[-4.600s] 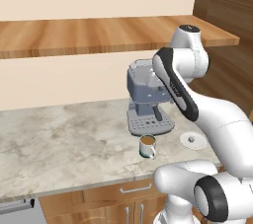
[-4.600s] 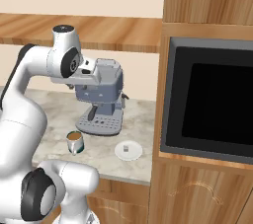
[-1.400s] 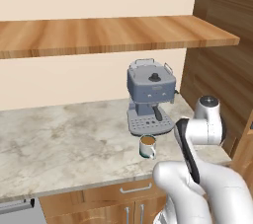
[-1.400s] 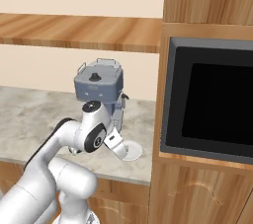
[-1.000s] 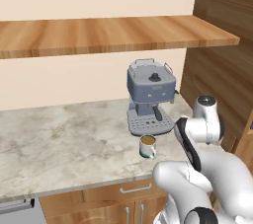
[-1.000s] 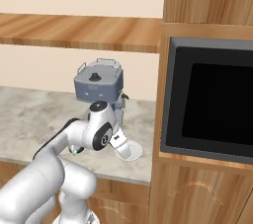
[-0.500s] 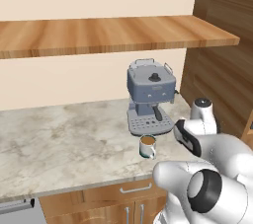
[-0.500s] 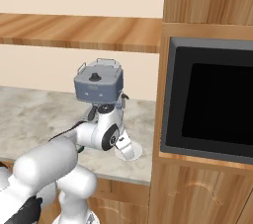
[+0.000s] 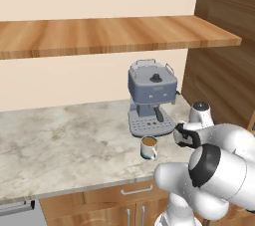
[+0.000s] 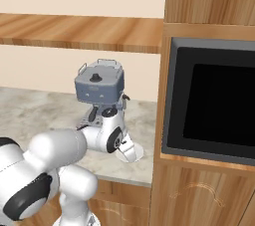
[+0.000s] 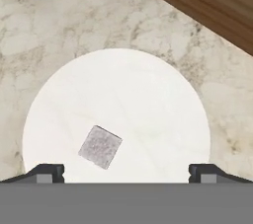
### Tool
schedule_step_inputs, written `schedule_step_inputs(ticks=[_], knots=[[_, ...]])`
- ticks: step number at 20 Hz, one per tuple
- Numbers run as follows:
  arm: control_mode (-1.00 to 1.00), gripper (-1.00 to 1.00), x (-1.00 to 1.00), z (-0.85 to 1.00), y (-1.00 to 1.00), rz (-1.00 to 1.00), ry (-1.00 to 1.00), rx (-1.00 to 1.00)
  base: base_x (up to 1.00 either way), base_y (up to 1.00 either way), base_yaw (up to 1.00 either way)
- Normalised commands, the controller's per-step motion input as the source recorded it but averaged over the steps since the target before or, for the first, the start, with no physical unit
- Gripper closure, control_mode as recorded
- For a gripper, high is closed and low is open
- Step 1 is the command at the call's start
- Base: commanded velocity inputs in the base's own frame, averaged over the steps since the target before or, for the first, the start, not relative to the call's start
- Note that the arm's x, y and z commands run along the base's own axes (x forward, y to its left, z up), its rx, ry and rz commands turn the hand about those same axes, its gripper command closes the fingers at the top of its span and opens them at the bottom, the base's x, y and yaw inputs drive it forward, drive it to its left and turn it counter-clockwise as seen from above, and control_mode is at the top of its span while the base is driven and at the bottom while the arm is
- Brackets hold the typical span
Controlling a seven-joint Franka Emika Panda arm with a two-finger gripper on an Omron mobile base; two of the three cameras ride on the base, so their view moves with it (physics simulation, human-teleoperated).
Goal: Take a sugar cube from the saucer and place it inside the coffee. Then, grab milk from the fridge and place it next to the coffee on the counter to sweeten the coffee.
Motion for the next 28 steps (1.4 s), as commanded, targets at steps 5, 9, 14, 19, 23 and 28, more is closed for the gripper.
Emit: schedule_step_inputs(ticks=[5,9,14,19,23,28], knots=[[-1.0,-1.0,0.25,-0.09,0.0,0.0,0.0,0.0,0.0,0.0,0.0],[-1.0,-1.0,0.23,-0.05,-0.01,0.0,0.0,0.0,0.0,0.0,0.0],[-1.0,-1.0,0.12,-0.14,-0.03,0.0,0.0,0.0,0.0,0.0,0.0],[-1.0,1.0,0.0,-0.25,-0.04,0.0,0.0,0.0,0.0,0.0,0.0],[-1.0,1.0,0.0,-0.04,0.0,0.0,0.0,0.0,0.0,0.0,0.0],[-1.0,1.0,-0.02,0.0,0.0,-0.04,0.0,0.0,0.0,0.0,0.0]])
